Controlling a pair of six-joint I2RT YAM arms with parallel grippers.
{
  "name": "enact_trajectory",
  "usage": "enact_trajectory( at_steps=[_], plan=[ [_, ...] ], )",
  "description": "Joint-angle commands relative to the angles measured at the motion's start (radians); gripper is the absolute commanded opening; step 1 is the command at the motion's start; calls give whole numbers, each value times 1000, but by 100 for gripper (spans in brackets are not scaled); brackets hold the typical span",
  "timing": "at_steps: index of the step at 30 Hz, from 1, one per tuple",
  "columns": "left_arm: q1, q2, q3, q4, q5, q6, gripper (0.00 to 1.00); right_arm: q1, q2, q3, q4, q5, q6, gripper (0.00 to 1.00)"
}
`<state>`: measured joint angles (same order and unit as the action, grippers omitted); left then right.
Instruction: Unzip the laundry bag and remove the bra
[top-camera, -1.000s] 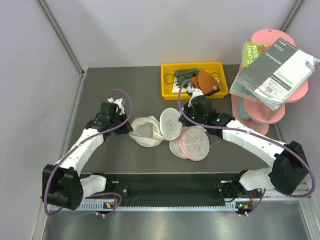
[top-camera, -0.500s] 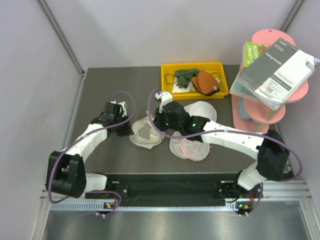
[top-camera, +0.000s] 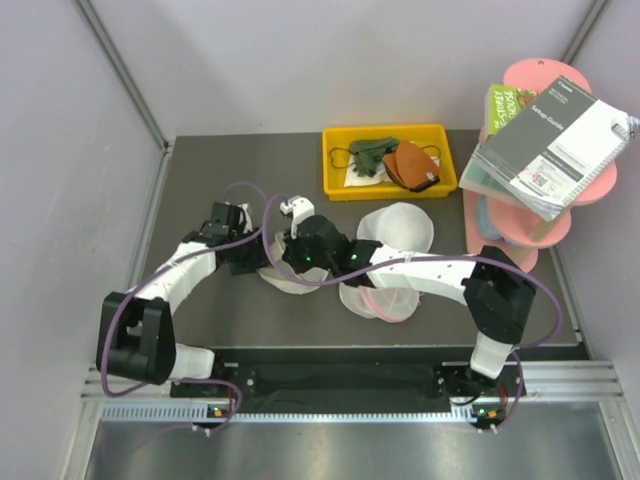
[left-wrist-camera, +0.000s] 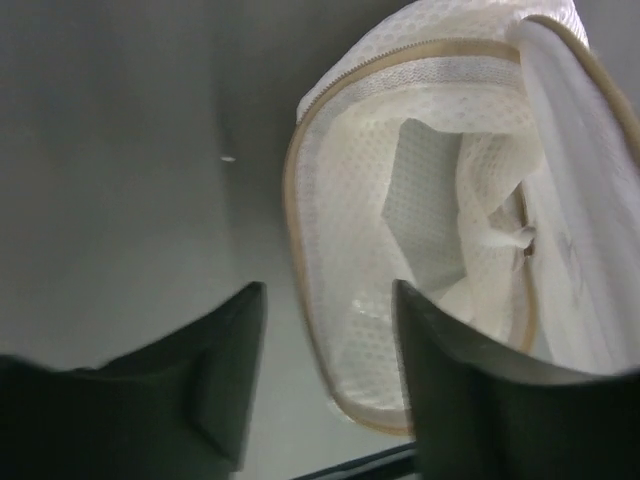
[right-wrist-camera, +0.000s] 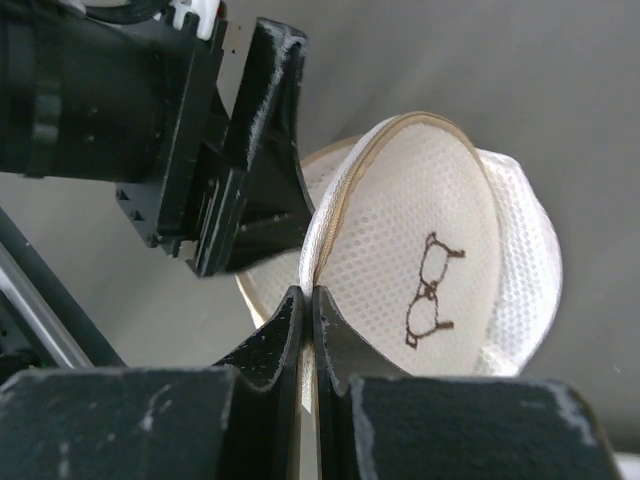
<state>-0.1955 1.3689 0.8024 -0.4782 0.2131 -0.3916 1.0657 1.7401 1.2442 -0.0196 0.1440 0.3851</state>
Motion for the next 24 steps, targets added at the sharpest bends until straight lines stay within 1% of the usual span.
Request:
enact_trajectory(
  at_steps=[1, 2, 5, 6, 8, 9, 11, 12, 14, 17, 18, 20, 21, 23, 24],
  plan=[
    [27, -100, 27, -57, -63, -7, 70, 22, 39, 60, 58, -12, -8, 2],
    [34, -116, 23, -69, -96, -19, 75, 22, 44, 61, 61, -14, 1, 3],
    [54, -178, 15, -109, -139, -41, 84, 22, 64, 69, 64, -24, 15, 5],
    [63, -206, 15, -126, -156, -44, 89, 22, 74, 72, 66, -30, 18, 8],
    [89, -232, 21, -138, -165, -47, 91, 22, 91, 83, 66, -38, 27, 11],
    [99, -238, 24, -148, -173, -44, 94, 22, 98, 86, 66, -50, 31, 16],
    [123, -254, 38, -157, -176, -38, 96, 20, 114, 100, 66, -67, 35, 22],
    [129, -257, 41, -158, -178, -35, 96, 22, 121, 104, 66, -79, 37, 27],
    [140, -260, 52, -157, -178, -26, 98, 20, 125, 113, 66, -93, 38, 34],
    [146, -255, 64, -161, -185, -10, 99, 20, 125, 118, 66, -106, 34, 48],
    [146, -252, 67, -166, -188, -7, 99, 20, 121, 118, 66, -107, 31, 55],
    [151, -246, 78, -177, -198, 2, 99, 20, 115, 116, 63, -110, 20, 63],
    [153, -246, 81, -178, -201, 5, 99, 19, 110, 118, 63, -122, 14, 71],
    [162, -254, 87, -183, -205, 10, 99, 19, 107, 121, 55, -138, -6, 80],
    [165, -257, 90, -184, -204, 11, 99, 19, 102, 121, 55, -162, -12, 87]
  ],
)
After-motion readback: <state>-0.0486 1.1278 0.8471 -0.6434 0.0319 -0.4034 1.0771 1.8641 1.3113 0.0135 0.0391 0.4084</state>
